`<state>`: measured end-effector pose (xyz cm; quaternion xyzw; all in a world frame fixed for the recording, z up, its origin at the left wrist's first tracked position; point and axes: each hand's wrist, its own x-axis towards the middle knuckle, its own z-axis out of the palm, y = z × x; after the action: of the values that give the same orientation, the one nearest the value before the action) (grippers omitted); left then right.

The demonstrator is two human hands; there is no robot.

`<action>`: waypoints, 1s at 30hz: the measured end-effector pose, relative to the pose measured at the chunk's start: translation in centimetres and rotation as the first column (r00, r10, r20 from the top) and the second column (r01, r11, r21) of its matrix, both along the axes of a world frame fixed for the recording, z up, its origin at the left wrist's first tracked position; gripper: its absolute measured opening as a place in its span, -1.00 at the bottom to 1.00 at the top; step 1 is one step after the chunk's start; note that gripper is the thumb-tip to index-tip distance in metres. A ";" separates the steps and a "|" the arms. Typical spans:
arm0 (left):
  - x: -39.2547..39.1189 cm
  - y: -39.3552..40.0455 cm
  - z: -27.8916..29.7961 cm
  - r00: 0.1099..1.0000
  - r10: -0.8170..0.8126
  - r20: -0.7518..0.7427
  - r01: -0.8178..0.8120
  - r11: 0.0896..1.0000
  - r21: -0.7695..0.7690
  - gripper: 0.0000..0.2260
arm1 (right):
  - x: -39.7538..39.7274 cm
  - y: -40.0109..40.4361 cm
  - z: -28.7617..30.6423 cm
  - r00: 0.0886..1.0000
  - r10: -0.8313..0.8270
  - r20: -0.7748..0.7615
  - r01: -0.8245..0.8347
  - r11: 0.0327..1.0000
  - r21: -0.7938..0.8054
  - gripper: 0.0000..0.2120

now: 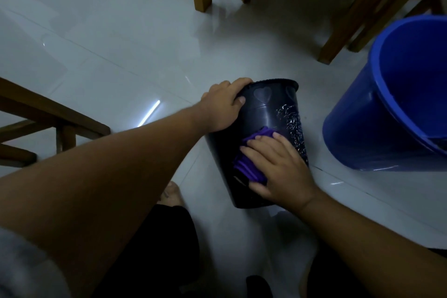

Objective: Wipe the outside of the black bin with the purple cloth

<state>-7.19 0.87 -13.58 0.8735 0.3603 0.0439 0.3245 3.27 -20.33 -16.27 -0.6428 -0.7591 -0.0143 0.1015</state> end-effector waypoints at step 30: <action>-0.1 0.3 0.2 1.000 -0.014 0.023 0.014 1.000 -0.020 -0.60 | 0.1 0.0 -0.1 0.999 -0.020 -0.030 0.022 0.998 0.066 -0.38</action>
<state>-7.28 1.19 -13.38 0.8721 0.3507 0.0481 0.3378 3.38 -20.36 -16.37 -0.6470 -0.7500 -0.0313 0.1338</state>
